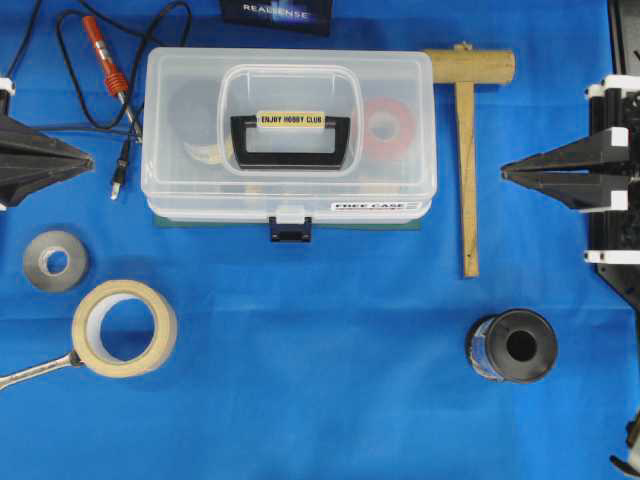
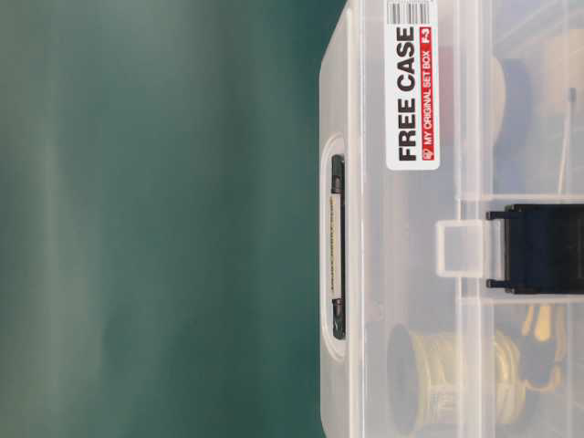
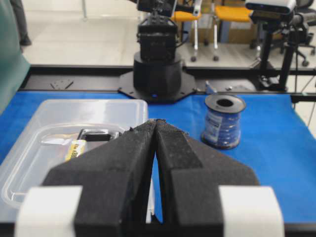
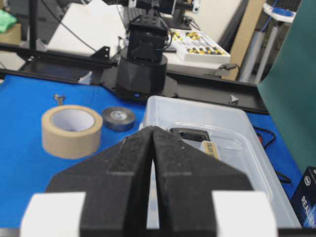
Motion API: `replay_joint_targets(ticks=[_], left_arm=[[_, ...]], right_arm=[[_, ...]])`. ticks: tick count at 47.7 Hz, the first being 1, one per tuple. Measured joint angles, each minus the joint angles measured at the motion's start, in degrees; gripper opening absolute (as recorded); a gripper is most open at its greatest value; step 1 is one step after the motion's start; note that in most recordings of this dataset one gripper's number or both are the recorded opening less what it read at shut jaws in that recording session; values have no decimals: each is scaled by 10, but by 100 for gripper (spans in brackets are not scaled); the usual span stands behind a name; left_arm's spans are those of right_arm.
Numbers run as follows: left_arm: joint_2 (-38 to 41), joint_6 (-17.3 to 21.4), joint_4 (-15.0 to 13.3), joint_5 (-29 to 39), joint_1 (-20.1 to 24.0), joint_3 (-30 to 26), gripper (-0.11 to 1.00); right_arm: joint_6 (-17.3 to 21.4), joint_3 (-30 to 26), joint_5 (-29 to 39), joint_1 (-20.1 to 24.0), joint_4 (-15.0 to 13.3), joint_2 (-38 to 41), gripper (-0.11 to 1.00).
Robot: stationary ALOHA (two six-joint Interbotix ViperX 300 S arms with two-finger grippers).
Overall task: Open the tool box with both arms.
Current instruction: 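Move both grippers toward the left and right sides of the clear lid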
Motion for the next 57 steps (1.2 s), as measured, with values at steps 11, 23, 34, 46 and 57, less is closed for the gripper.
replay_joint_targets(ticks=[11,23,34,46,57], left_arm=[[-5,21,-17,46,2,-1,0],[-4,20,-18,154,58,1,1],[9,25,-18,205,122,20,57],[66,40,-18,242,149,26,86],[130,43,-18,208,158,26,88]], right_arm=[[4,-16,58,-18,0,4,0],[15,-21,137,-58,13,31,1],[30,-20,187,-98,16,77,60],[30,-19,214,-151,13,163,85],[26,-30,214,-162,12,225,85]])
